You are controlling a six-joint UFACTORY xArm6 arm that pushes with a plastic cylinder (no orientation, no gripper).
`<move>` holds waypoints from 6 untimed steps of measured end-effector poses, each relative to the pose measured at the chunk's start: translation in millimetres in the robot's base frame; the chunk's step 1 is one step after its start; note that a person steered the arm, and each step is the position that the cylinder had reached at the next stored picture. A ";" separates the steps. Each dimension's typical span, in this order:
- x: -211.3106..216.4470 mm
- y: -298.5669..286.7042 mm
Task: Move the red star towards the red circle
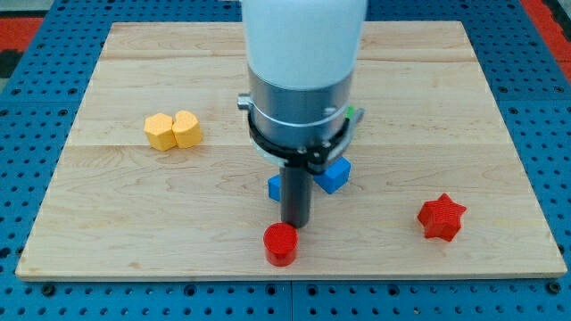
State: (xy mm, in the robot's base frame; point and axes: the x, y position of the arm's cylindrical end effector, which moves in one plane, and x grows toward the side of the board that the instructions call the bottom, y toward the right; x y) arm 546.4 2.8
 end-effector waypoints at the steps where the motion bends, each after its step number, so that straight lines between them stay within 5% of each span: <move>1: -15.6 23.1; 3: -24.1 76.6; 5: -19.1 213.6; 6: 8.0 192.1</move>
